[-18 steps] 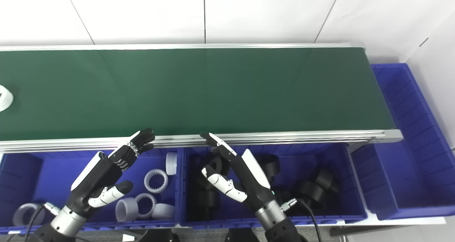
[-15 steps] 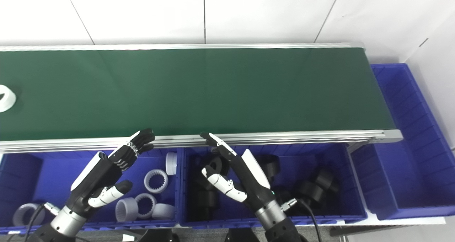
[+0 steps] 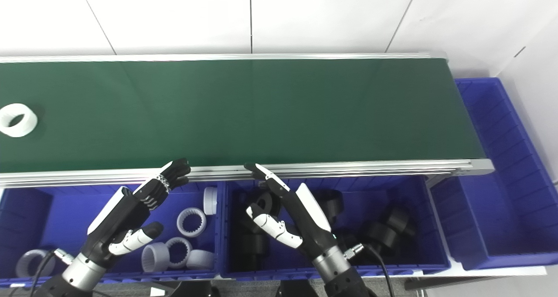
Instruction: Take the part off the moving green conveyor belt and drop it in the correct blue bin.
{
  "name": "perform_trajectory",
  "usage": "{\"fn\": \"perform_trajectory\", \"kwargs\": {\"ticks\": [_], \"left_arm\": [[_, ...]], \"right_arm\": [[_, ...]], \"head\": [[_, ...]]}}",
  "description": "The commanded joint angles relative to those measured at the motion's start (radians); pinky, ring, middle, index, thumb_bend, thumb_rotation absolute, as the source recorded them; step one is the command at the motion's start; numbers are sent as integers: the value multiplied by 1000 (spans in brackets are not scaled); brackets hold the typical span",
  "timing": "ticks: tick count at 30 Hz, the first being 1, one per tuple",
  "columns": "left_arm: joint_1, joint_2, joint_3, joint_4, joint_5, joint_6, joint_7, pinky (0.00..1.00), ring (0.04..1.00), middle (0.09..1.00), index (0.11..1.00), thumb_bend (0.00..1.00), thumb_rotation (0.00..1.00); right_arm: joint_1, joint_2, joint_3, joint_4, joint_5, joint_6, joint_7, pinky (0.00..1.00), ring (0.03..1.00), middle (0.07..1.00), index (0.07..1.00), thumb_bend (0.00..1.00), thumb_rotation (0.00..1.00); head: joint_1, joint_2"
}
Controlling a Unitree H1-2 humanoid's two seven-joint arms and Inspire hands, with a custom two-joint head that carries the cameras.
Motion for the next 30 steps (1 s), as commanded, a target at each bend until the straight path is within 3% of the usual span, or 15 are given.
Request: {"fn": "perform_trajectory", "kwargs": {"ticks": [1,23,25,26,27,28,29,30], "left_arm": [[7,14,0,-24,-13,-20,4,919,954,958,940,411,703],[5,15,0,-29,-2,-17,8,913,951,956,940,401,692],[4,12,-2,-19,-2,-24,7,914,949,957,940,401,692],[4,9,-6,-6,-5,-30,5,914,949,957,940,401,692],[4,5,-8,5,-7,-35,3,915,949,956,937,408,672],[5,-5,-9,24,12,-46,6,915,949,955,936,411,664],[6,-12,-8,37,26,-54,8,895,936,950,931,420,661],[5,-23,-9,54,49,-58,13,888,931,948,930,423,661]], "right_arm": [[0,5,6,-15,13,-55,-5,833,887,913,906,399,878],[-3,3,7,-15,19,-50,-5,834,887,914,906,398,859],[-2,2,7,-9,17,-54,-6,827,884,912,905,400,866],[-1,-2,7,0,14,-64,-8,827,884,912,905,400,866],[1,-5,6,8,11,-72,-10,826,884,913,906,397,880],[4,-13,4,24,10,-92,-13,826,884,913,907,396,885],[6,-19,3,37,10,-107,-15,831,887,915,910,396,897],[9,-27,0,58,15,-132,-17,833,888,916,911,396,902]], "head": [[1,2],[10,-3],[30,-24],[73,-64],[83,-74],[139,-135],[139,-135],[189,-194]]}}
